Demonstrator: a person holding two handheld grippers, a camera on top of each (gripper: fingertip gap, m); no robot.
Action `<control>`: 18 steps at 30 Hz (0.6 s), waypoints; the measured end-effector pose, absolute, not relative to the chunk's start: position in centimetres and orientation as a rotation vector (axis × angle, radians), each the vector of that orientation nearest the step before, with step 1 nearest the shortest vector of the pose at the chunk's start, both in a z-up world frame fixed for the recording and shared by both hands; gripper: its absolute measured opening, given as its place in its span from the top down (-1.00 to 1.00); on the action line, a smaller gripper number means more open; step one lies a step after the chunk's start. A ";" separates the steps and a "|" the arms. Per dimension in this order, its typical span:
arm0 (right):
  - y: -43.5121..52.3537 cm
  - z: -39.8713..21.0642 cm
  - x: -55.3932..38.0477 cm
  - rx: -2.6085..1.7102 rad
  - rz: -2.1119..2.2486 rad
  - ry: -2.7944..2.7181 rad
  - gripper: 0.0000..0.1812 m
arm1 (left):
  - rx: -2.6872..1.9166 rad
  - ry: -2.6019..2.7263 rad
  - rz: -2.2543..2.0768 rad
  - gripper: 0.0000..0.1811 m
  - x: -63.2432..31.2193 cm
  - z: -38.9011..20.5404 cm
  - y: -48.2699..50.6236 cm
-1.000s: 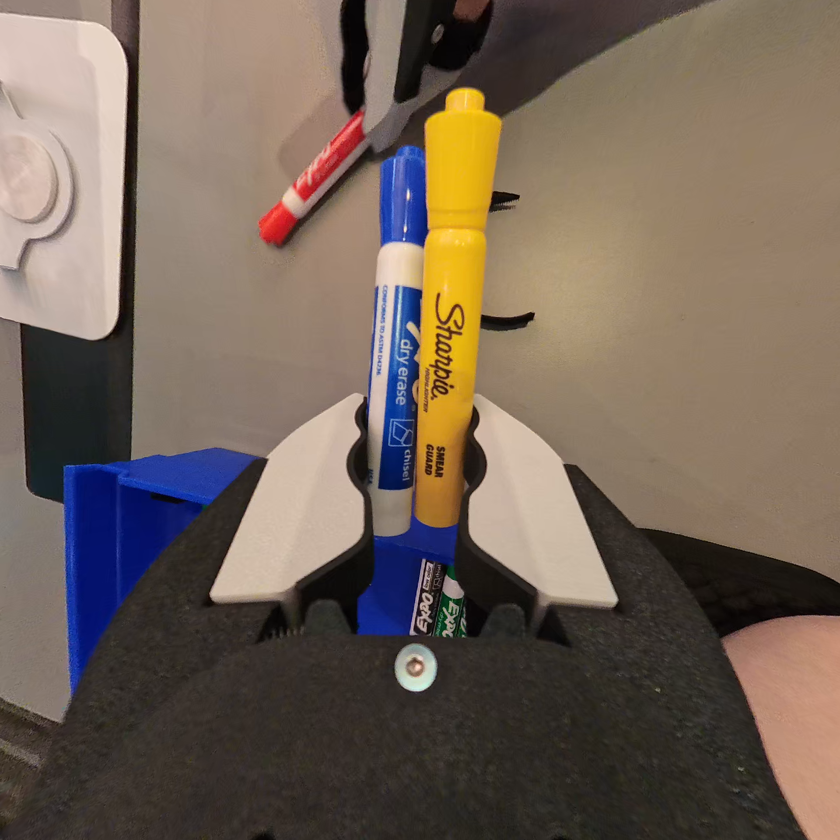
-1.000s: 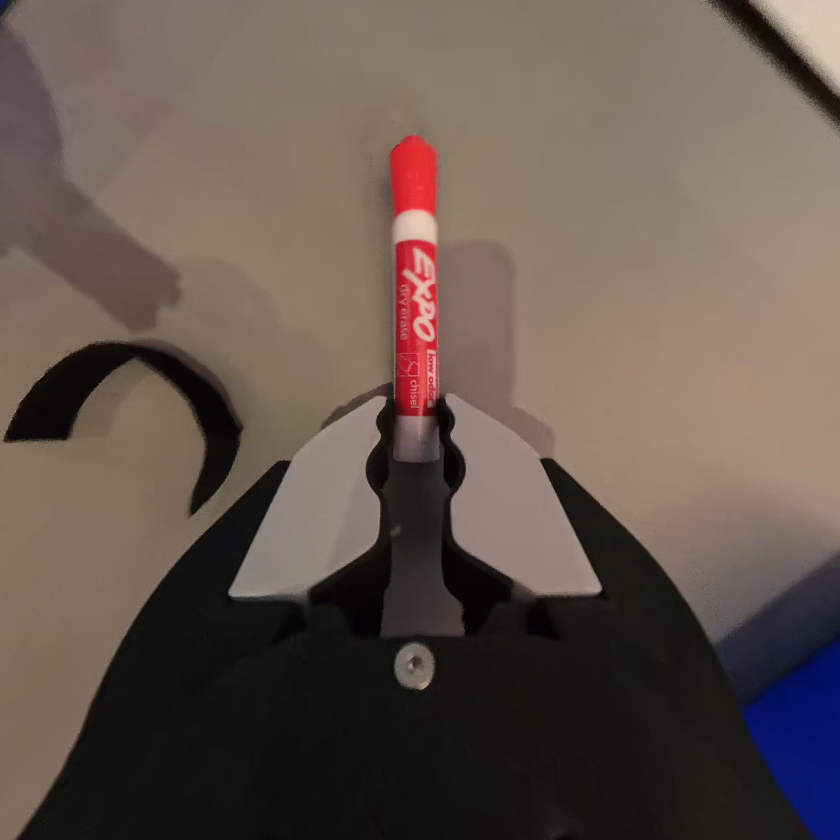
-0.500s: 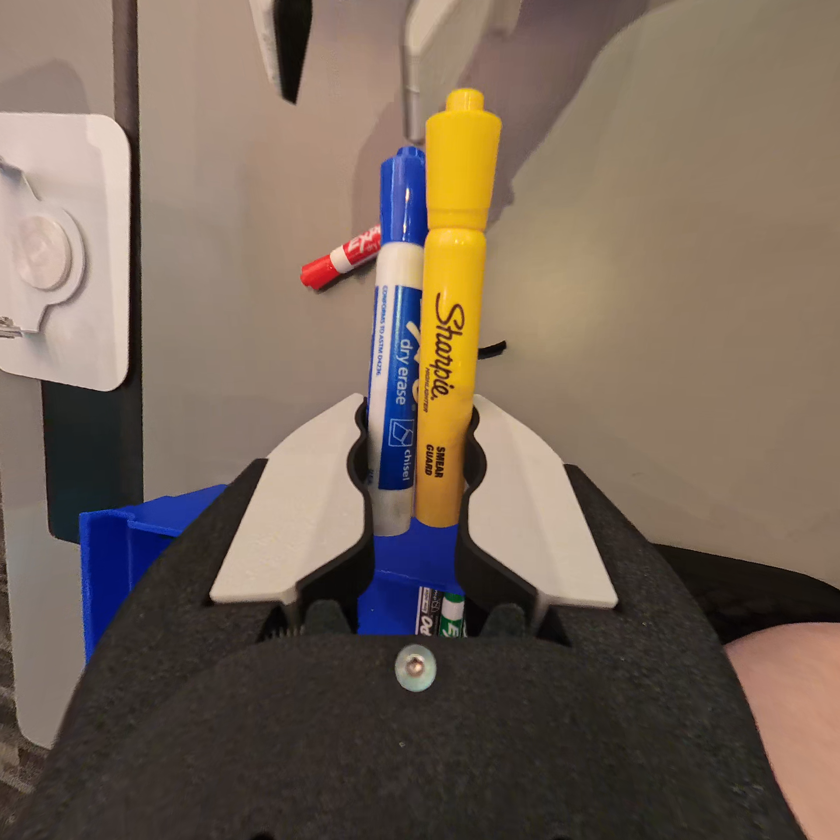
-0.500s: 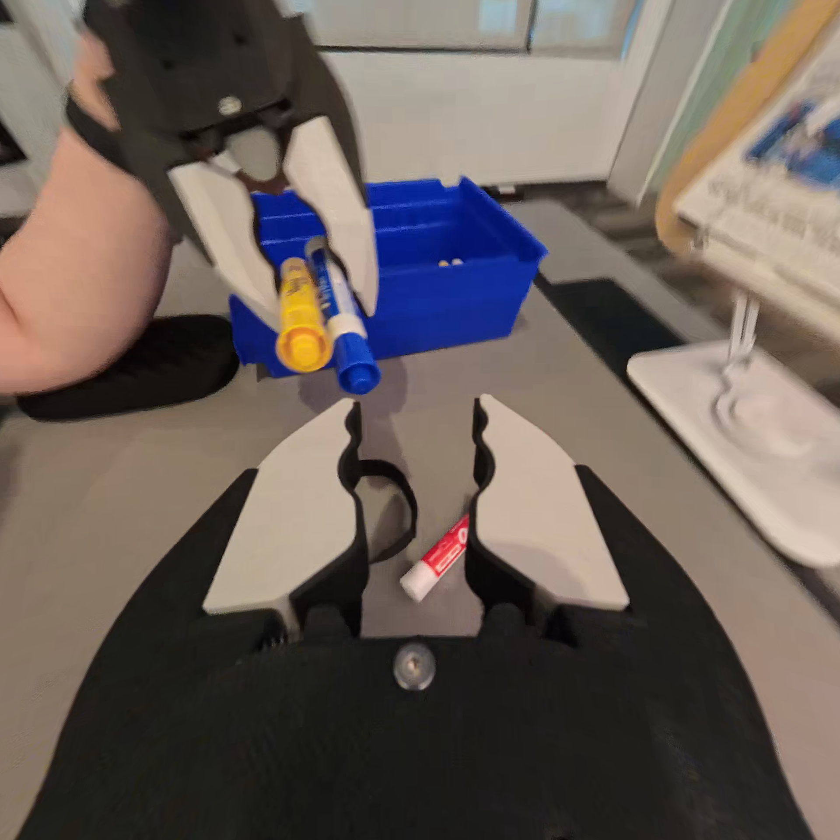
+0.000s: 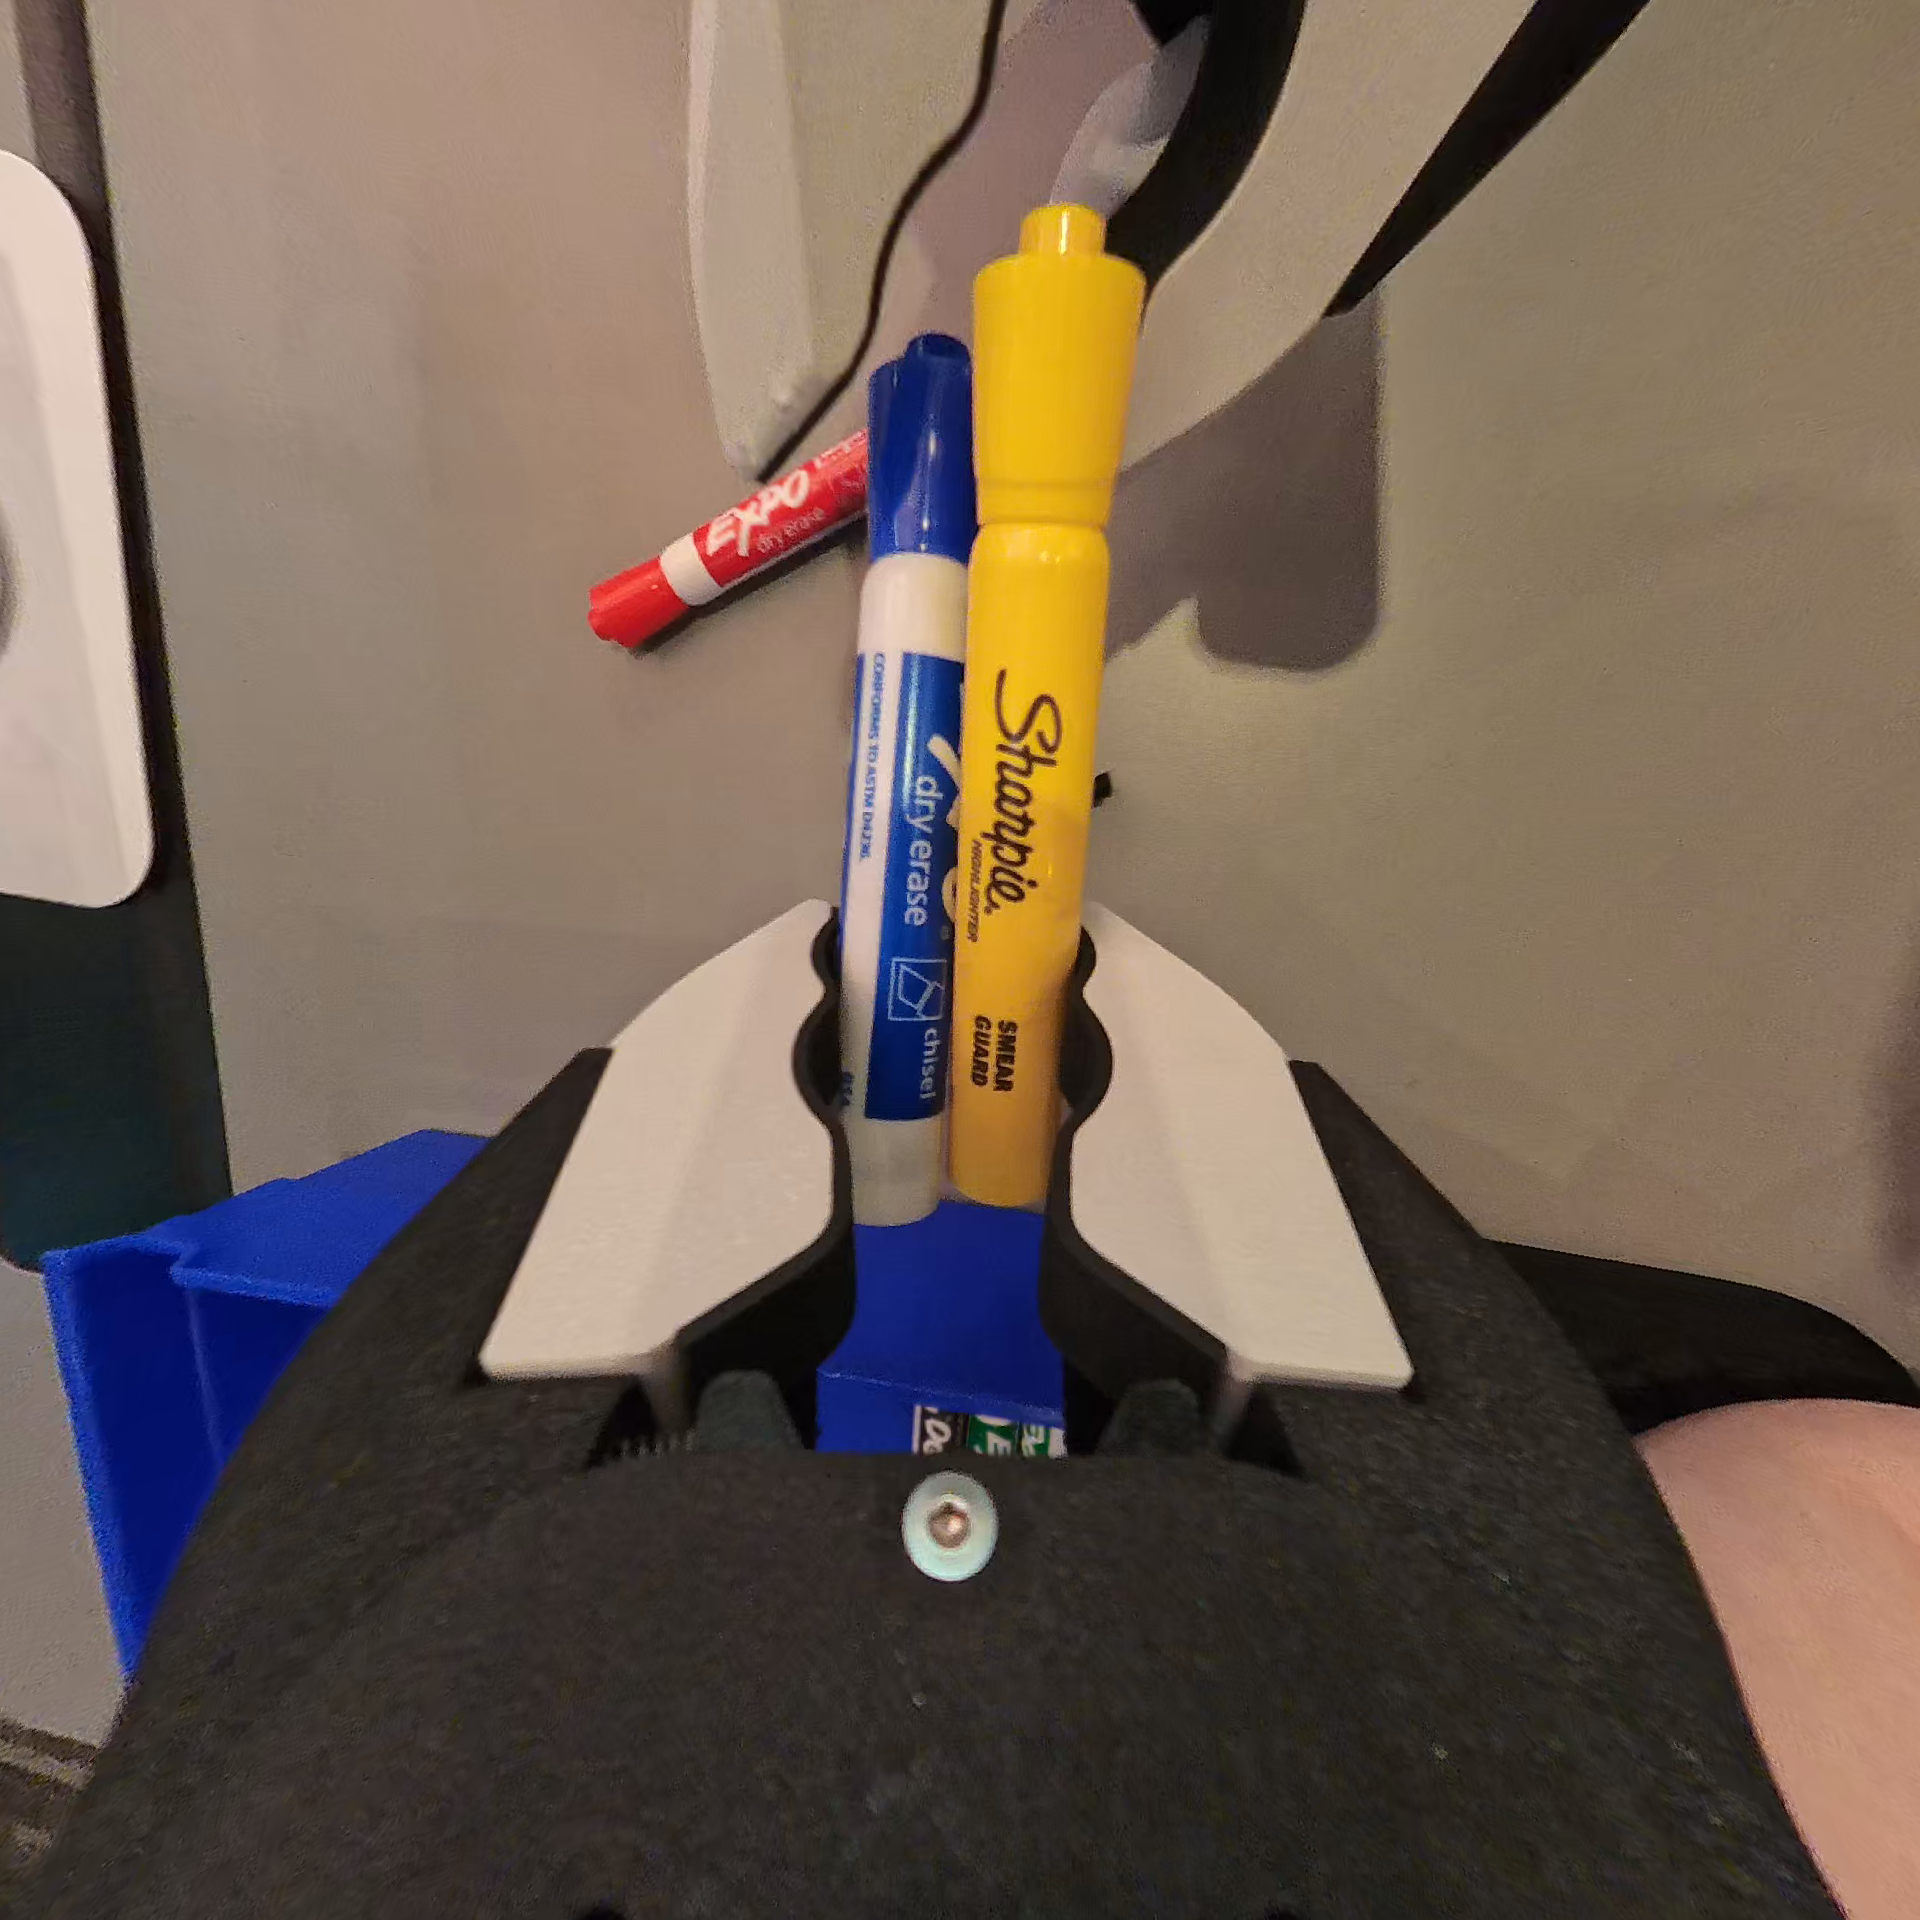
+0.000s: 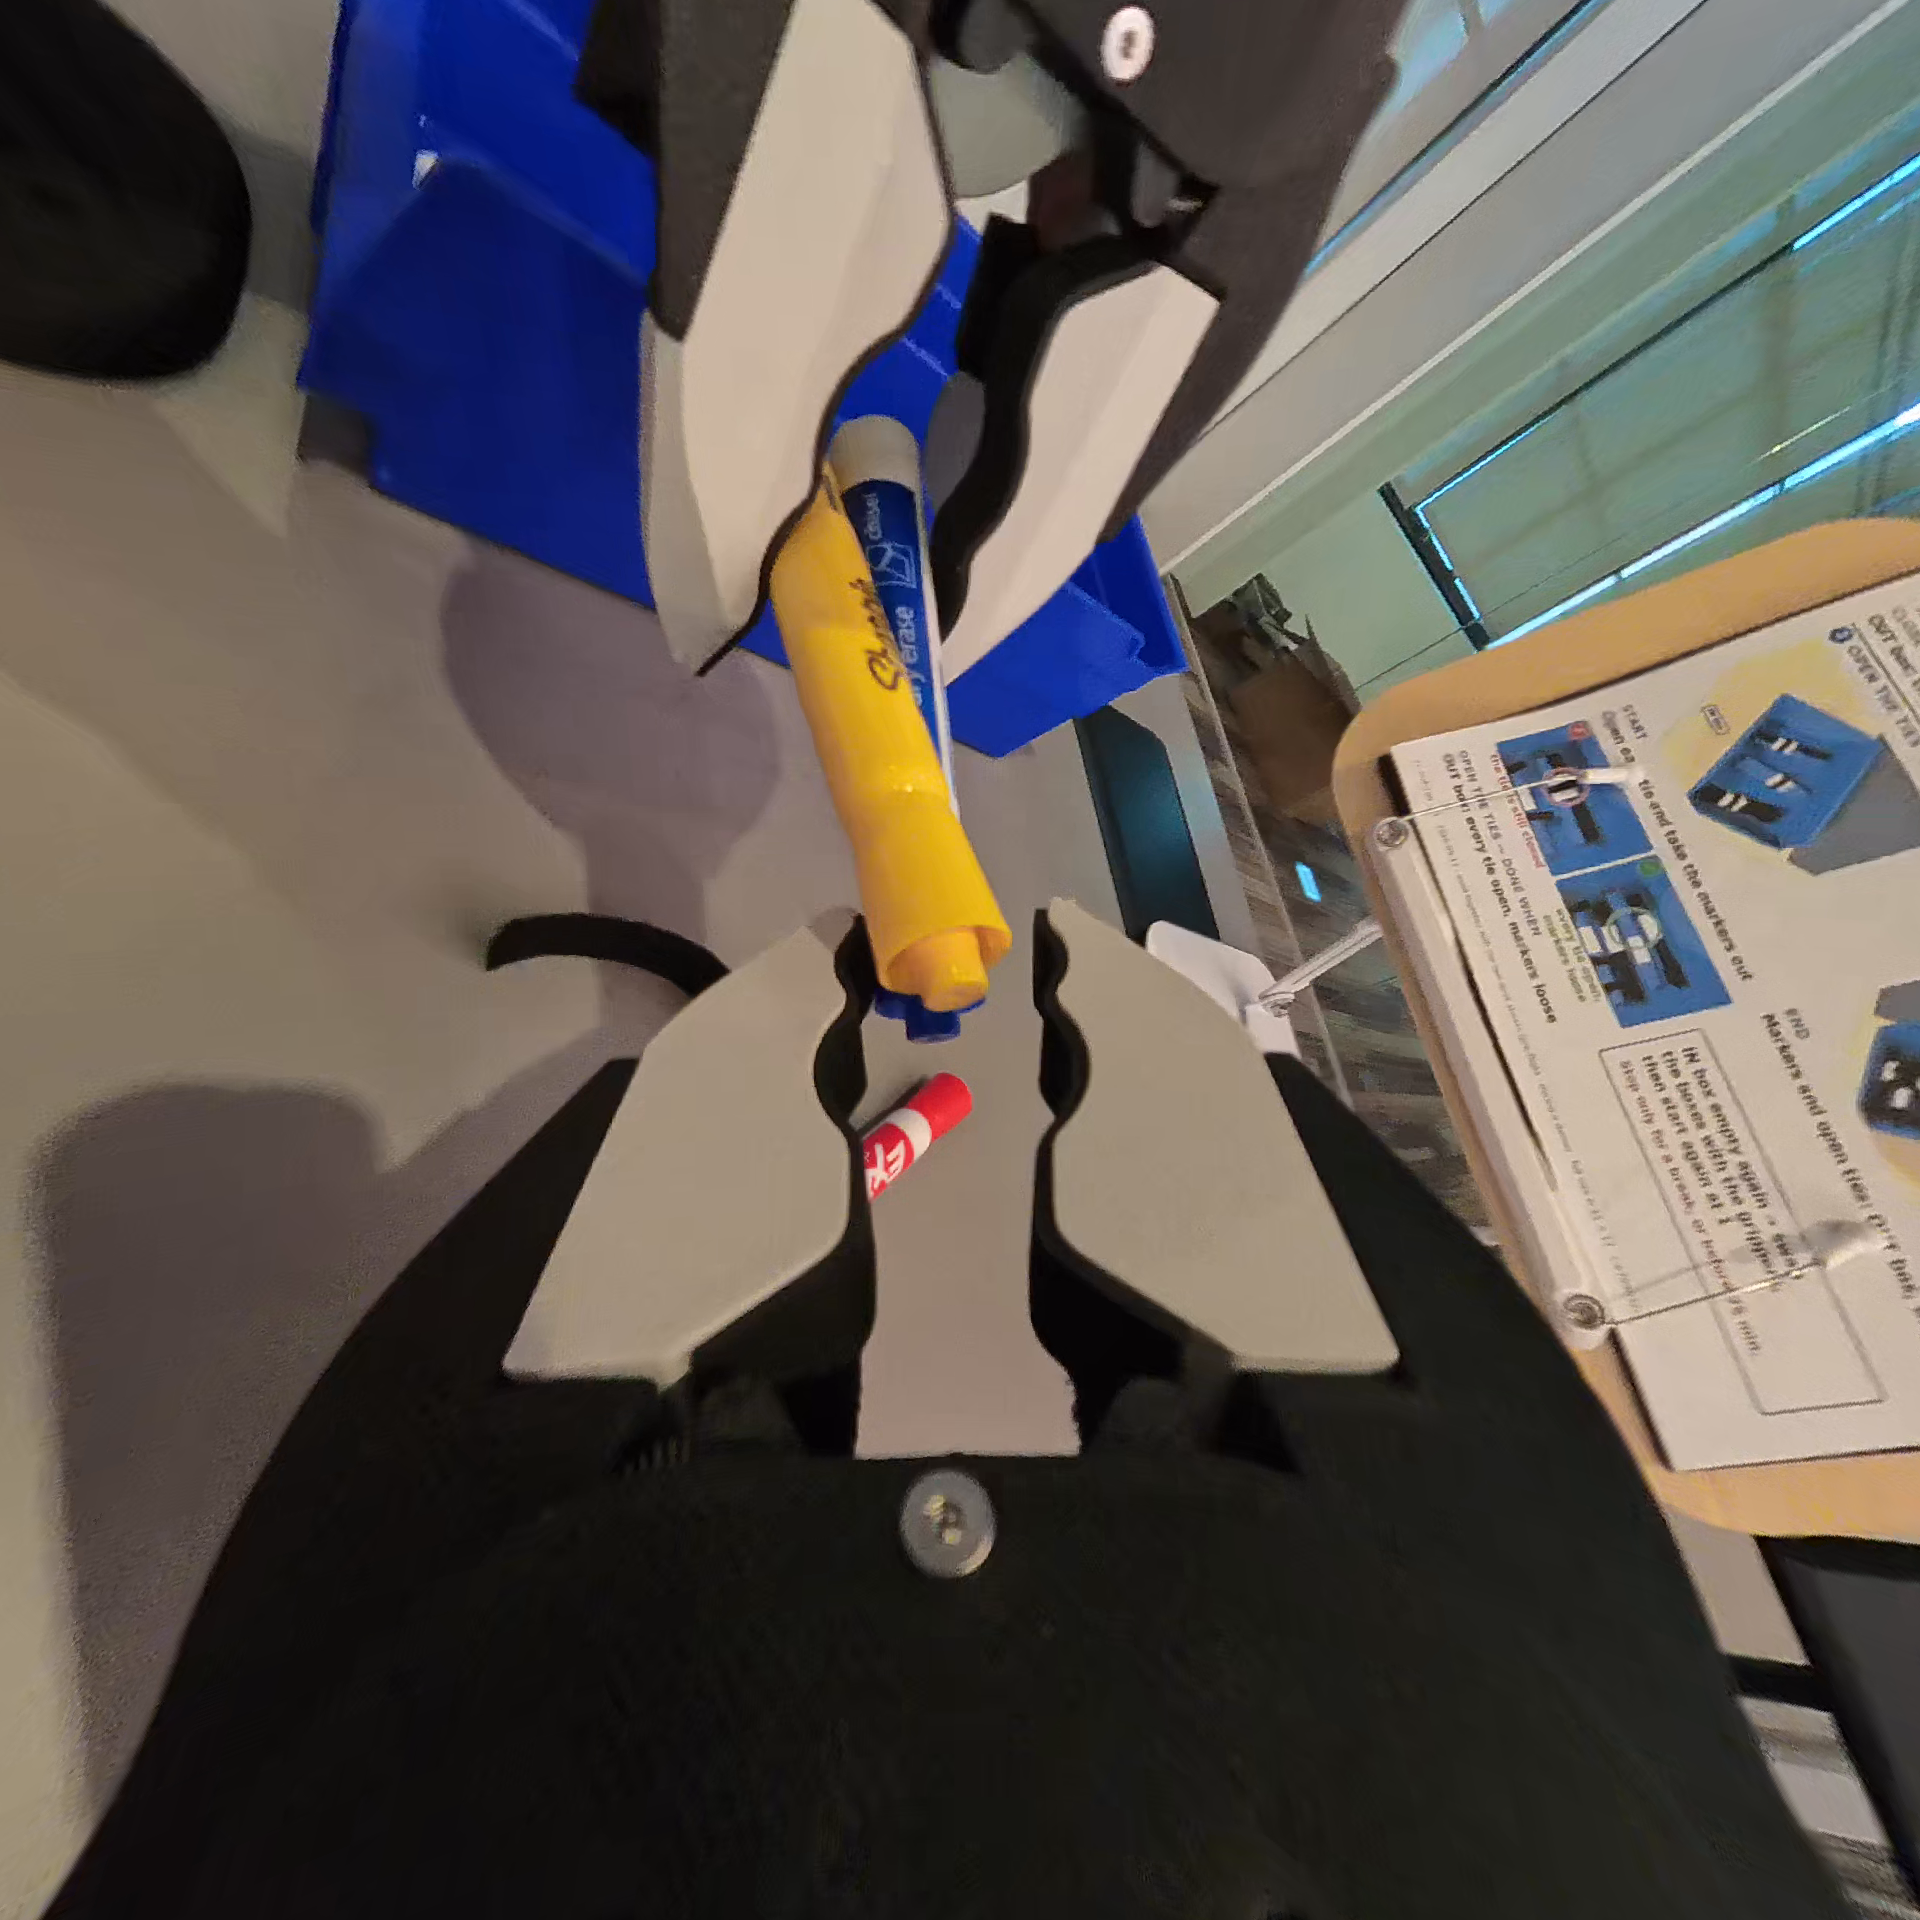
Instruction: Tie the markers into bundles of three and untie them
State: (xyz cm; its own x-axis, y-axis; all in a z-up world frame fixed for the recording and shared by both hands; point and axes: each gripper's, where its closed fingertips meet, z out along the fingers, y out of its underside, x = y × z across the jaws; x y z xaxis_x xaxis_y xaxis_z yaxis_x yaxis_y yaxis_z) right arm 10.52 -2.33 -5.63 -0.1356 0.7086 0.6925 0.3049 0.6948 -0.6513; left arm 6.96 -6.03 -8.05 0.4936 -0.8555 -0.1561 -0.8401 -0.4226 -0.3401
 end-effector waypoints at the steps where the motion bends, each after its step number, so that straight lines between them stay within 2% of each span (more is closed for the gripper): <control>1: -2.4 -5.8 10.5 -0.793 0.399 -1.729 0.67 | -2.373 1.419 -0.062 0.57 7.0 -8.2 -6.0; 7: -2.1 -5.8 10.3 -0.657 0.199 -1.688 0.75 | -2.382 1.426 -0.101 0.57 7.4 -8.5 -6.2; 18: -3.2 -5.6 10.5 -0.584 0.215 -1.707 0.75 | -2.423 1.471 -0.112 0.57 7.5 -9.4 -6.8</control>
